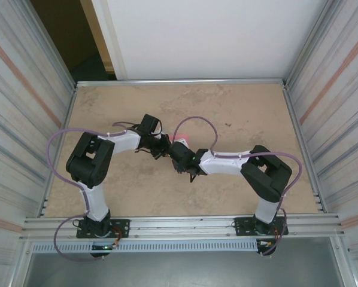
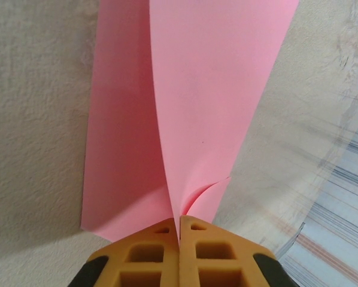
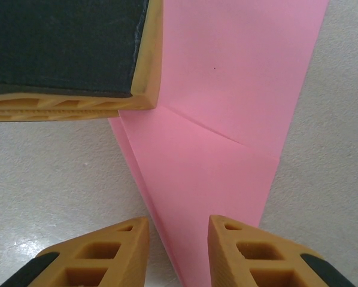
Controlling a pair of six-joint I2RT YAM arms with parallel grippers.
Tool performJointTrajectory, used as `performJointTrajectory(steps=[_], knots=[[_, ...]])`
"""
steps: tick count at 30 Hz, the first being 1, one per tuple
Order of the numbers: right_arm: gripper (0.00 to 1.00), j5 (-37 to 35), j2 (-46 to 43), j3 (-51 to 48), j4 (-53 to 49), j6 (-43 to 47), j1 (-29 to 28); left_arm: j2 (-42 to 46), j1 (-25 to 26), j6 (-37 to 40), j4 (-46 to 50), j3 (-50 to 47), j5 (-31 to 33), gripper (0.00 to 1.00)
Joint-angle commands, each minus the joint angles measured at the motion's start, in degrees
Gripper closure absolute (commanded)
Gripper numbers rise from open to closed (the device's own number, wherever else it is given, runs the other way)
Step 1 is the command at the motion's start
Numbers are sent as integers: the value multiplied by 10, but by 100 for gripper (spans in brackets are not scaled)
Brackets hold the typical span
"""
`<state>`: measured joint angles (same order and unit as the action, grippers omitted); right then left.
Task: Fold a paper plane with a square sheet of paper (pick it up from the middle)
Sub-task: Fourth fold the wing at the center of the table.
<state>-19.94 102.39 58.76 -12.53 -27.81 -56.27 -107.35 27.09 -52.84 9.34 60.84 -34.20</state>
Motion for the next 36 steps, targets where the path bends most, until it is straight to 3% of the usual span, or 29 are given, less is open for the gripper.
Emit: performJointTrajectory(steps=[1,28,36], knots=[[70,-21,17,16,-16,7,-1,26,3,-7,8,11,1,97],[78,-66,14,14,-43,12,4,22,3,-2,22,25,-7,96],[83,-62,18,12,-43,15,5,24,2,3,31,33,-6,88]])
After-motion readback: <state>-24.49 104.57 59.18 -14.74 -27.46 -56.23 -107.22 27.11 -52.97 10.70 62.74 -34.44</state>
